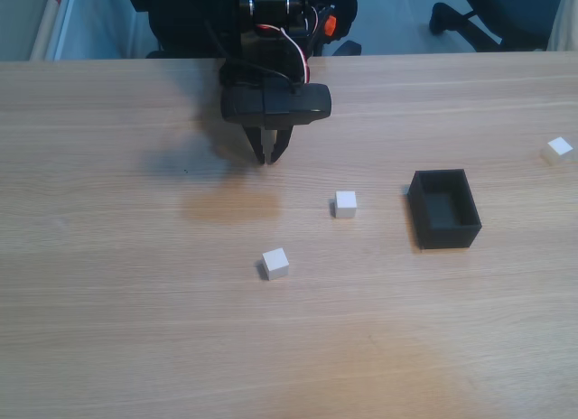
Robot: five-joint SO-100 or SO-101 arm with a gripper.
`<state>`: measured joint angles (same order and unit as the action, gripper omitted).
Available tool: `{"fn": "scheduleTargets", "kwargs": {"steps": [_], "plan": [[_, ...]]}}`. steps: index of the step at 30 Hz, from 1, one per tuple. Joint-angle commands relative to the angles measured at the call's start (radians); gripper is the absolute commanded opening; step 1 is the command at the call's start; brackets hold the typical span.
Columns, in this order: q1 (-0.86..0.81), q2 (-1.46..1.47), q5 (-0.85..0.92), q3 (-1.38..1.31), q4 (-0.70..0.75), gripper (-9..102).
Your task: Pick blocks and place them in the box.
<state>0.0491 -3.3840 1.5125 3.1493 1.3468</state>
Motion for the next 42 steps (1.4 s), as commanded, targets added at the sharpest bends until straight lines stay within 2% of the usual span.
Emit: {"fn": "scheduleTargets", "kwargs": {"steps": [1,34,42], "plan": [[-0.124,-0.028,0.002,0.063,0.081,0],[-0.110,-0.025,0.005,0.063,0.078,0],[-0.091,0.040,-0.006,0.031,-0.046,3]]}}
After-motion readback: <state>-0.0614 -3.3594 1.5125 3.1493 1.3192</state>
